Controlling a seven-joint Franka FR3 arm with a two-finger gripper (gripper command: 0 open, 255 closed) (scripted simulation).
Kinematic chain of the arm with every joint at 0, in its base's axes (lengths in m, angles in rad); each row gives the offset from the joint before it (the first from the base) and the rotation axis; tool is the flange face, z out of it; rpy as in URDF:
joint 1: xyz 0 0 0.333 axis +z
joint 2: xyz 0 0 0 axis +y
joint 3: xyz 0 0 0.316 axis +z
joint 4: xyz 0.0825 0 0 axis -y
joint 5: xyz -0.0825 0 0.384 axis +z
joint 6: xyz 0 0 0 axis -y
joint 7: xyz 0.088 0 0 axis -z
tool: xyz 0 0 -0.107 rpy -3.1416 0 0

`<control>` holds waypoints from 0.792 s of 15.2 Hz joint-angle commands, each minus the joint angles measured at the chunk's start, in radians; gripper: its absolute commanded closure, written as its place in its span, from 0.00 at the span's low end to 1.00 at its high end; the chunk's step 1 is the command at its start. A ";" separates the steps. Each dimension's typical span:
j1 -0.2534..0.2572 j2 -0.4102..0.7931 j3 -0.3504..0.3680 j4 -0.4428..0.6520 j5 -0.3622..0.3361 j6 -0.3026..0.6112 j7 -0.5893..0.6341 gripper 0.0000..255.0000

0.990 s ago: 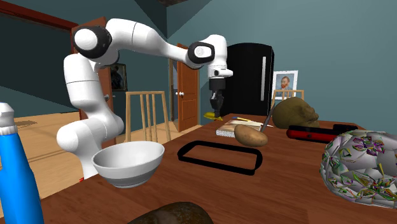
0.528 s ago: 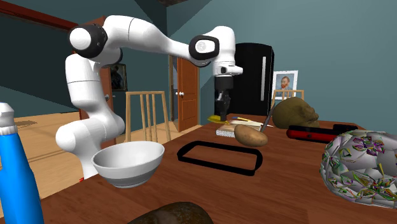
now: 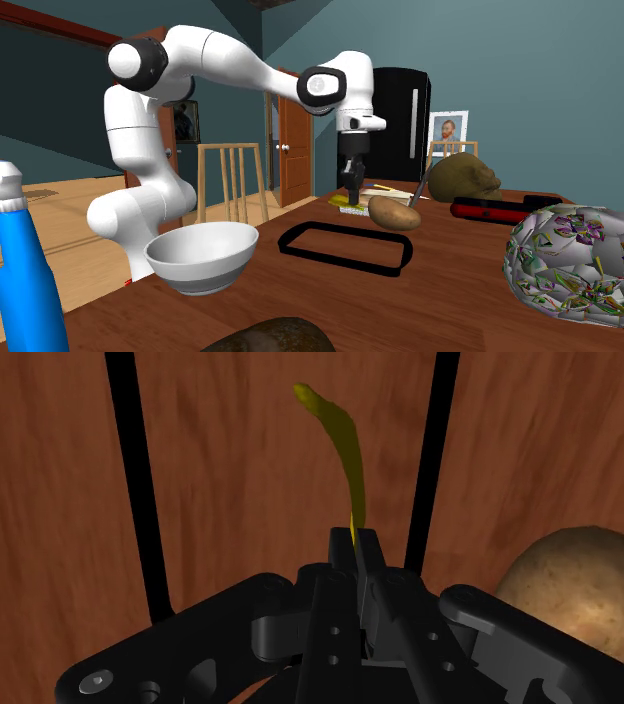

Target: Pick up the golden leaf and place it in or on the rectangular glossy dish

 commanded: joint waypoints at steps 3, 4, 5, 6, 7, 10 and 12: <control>0.000 0.005 0.001 -0.050 -0.001 0.055 -0.001 1.00; 0.000 0.008 0.001 -0.060 -0.002 0.068 0.000 1.00; 0.000 0.011 0.002 -0.071 -0.003 0.082 0.001 1.00; 0.000 0.014 0.002 -0.081 -0.004 0.095 0.002 1.00; 0.001 0.017 0.003 -0.090 -0.004 0.106 0.002 1.00; 0.001 0.017 0.003 -0.090 -0.004 0.106 0.002 1.00; 0.001 0.017 0.003 -0.090 -0.004 0.106 0.002 1.00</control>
